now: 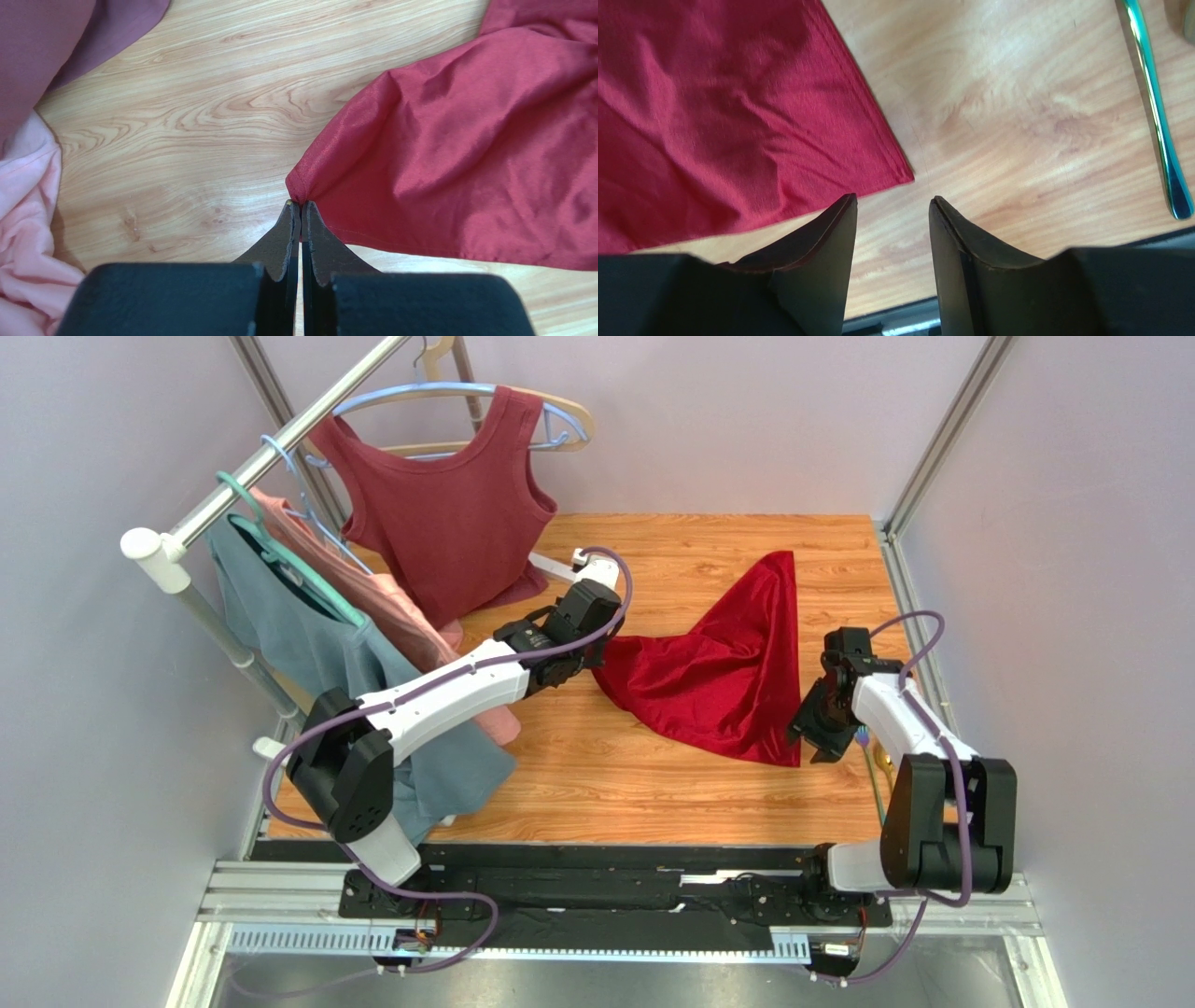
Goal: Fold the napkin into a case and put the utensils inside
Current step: Pick up the crumpled napkin from the center of the board, then flatten out the crumpled napkin at the center of the board.
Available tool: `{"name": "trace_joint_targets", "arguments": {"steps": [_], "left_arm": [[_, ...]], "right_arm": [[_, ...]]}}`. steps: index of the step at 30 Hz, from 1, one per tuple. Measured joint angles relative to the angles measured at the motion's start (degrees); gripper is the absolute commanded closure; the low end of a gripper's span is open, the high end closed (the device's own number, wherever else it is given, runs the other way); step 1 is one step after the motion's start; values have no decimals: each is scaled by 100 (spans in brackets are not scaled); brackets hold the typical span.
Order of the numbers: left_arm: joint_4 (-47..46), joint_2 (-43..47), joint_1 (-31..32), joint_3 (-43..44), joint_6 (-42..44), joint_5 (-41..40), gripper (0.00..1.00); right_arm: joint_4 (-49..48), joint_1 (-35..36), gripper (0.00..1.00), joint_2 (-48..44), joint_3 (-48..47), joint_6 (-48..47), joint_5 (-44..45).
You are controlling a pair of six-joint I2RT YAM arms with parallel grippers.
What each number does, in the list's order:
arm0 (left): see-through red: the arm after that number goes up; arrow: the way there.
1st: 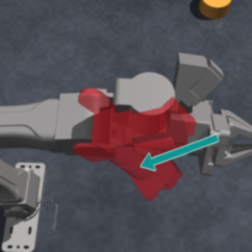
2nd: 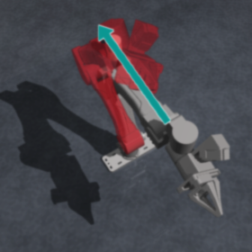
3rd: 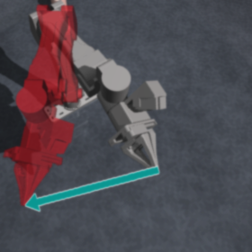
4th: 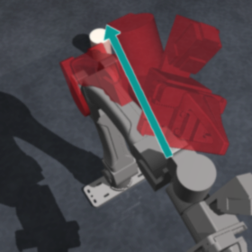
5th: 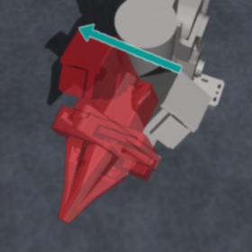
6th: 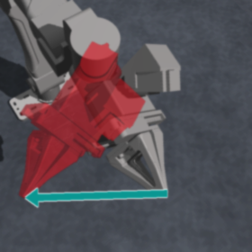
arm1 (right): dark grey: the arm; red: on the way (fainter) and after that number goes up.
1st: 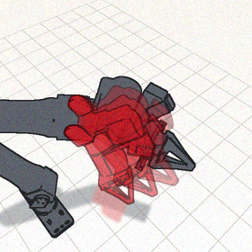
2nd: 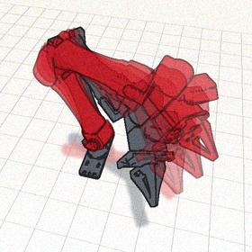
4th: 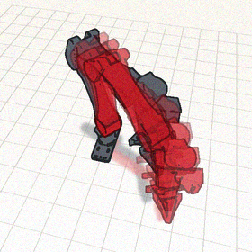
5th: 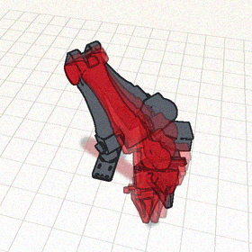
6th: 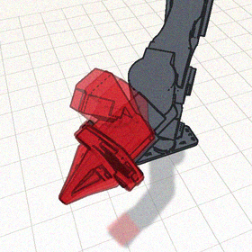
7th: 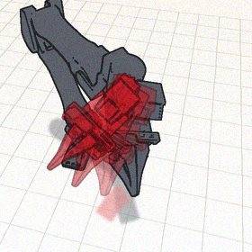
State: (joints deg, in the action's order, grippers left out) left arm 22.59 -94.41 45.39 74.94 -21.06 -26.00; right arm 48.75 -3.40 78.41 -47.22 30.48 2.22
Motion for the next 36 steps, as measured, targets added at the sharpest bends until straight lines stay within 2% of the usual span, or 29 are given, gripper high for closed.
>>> {"name": "trace_joint_targets", "arguments": {"steps": [8, 13, 15, 18, 20, 25, 27, 30, 33, 36], "left_arm": [[-22, 192, 0, -28, -55, 195, 100], [-55, 269, 0, -28, -83, 291, 100], [-66, 271, 0, -28, -98, 341, 100], [-68, 271, 0, -35, -118, 413, 100], [-76, 286, 0, -59, -120, 448, 100], [-33, 369, 0, -74, -94, 501, 100], [87, 437, 0, -26, -63, 533, 100], [328, 625, 0, 186, 15, 629, 100], [417, 981, 0, 485, 140, 754, 100], [463, 1469, 0, 1023, 367, 1058, 100]], "right_arm": [[-612, 223, 56, 555, 114, 278, 173], [-627, 560, 57, 717, 131, 619, 527], [-610, 708, 68, 782, 74, 737, 669], [-671, 813, 93, 844, 28, 918, 667], [-772, 859, 100, 844, 28, 1003, 654], [-748, 907, 100, 732, 28, 968, 756], [-531, 922, 100, 553, -44, 885, 855], [33, 933, 100, -306, -466, 643, 1051], [382, 933, 100, -1412, -1344, 411, 1215], [555, 933, 100, -2302, -2612, 160, 1340]]}}
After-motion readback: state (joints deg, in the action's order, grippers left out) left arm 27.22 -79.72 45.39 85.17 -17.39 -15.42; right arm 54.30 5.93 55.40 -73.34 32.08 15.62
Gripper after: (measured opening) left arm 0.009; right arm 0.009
